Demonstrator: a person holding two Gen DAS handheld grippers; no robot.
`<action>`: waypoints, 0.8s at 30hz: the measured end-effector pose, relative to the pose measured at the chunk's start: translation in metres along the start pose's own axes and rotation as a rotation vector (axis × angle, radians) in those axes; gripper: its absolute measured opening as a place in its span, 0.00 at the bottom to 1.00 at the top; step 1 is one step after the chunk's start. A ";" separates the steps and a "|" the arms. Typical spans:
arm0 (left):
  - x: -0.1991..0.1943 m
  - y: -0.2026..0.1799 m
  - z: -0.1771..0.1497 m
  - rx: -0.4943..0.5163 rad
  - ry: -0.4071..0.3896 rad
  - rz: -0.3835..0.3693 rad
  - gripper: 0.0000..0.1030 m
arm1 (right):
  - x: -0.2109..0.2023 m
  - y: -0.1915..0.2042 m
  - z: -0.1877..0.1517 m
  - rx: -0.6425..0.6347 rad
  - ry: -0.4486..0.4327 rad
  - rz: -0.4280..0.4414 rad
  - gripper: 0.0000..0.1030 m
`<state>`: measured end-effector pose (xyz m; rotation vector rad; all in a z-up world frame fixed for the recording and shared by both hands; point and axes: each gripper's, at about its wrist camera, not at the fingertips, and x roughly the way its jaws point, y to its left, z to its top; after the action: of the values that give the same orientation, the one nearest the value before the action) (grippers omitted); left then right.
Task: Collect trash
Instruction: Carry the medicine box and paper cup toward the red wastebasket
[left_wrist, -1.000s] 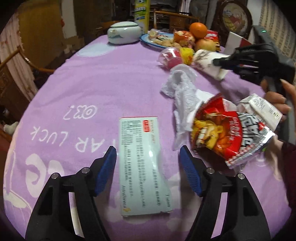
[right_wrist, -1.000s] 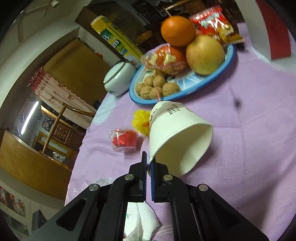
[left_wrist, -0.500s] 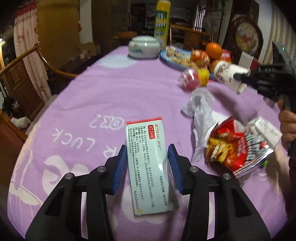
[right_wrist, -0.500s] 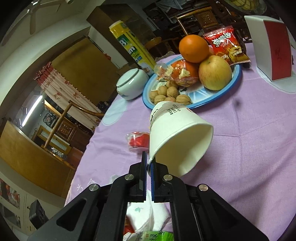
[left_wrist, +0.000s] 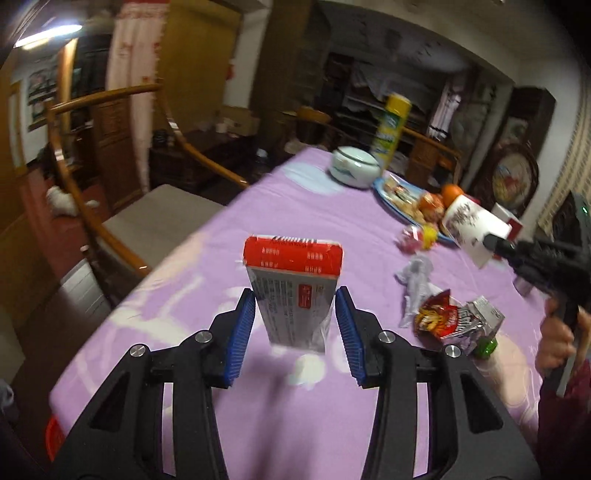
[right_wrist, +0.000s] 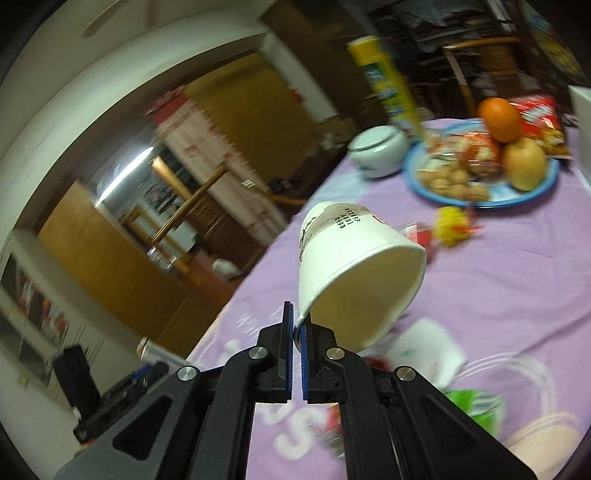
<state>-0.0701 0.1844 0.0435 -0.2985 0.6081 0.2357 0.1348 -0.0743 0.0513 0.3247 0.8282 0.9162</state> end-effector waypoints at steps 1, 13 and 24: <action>-0.007 0.005 -0.002 -0.016 -0.007 0.015 0.43 | 0.001 0.009 -0.004 -0.019 0.011 0.014 0.04; -0.132 0.105 -0.059 -0.222 -0.127 0.270 0.43 | 0.005 0.107 -0.057 -0.230 0.131 0.173 0.04; -0.165 0.255 -0.162 -0.508 -0.029 0.480 0.44 | 0.057 0.191 -0.109 -0.298 0.276 0.250 0.04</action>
<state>-0.3636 0.3451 -0.0371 -0.6355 0.5786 0.8611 -0.0365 0.0743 0.0610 0.0408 0.9005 1.3220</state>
